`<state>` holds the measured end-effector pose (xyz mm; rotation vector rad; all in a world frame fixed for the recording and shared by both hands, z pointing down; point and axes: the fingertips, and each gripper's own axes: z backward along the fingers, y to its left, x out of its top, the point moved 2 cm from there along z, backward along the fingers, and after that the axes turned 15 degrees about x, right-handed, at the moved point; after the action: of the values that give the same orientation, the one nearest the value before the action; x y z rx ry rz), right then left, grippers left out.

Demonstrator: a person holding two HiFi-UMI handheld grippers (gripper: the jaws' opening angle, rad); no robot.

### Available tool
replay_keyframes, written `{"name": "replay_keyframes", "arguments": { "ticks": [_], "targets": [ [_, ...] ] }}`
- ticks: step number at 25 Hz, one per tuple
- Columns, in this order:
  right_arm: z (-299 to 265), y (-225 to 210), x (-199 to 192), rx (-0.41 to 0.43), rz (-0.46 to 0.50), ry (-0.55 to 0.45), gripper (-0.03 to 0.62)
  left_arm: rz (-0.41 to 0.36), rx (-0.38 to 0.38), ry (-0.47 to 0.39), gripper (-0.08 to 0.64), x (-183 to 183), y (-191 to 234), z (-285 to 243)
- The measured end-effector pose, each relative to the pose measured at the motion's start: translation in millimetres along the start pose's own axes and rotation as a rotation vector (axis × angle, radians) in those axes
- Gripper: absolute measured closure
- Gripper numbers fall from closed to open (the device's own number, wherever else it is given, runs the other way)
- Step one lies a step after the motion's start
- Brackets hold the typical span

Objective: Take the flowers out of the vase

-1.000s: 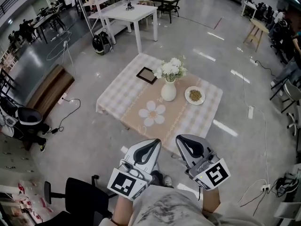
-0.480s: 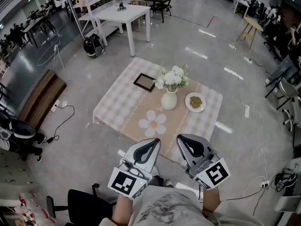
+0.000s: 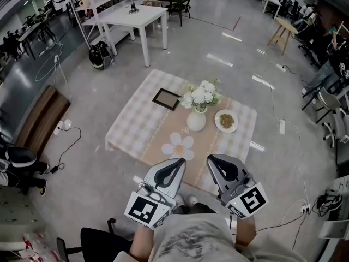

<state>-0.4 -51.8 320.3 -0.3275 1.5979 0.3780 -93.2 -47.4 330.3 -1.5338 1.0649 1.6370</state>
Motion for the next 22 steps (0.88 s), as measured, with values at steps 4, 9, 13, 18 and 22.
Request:
{"name": "replay_keyframes", "arguments": {
  "ticks": [4,9,13,18,22],
  "targets": [
    [-3.0,-7.4,-2.5,-0.019,-0.002,0.011,0.578,0.01,-0.011,0.002,0.551,-1.4,6.2,-4.8],
    [-9.6,-19.6,-8.0,-0.028,-0.006,0.019,0.578,0.016,-0.01,0.014,0.551,-5.8,15.2,-12.7],
    [-15.4,-31.5,-12.1,-0.029,-0.009,0.013,0.577,0.011,-0.01,0.018,0.551,-7.8,21.2,-23.8],
    [-18.9,-52.0,-20.5,-0.033,-0.019,0.015,0.577,0.015,-0.011,0.054,0.551,-13.2,22.4,-41.7],
    [-22.7,-67.6,-28.1,-0.034,-0.031,0.02,0.577,0.008,-0.012,0.054,0.551,-18.0,27.2,-57.8]
  ]
}}
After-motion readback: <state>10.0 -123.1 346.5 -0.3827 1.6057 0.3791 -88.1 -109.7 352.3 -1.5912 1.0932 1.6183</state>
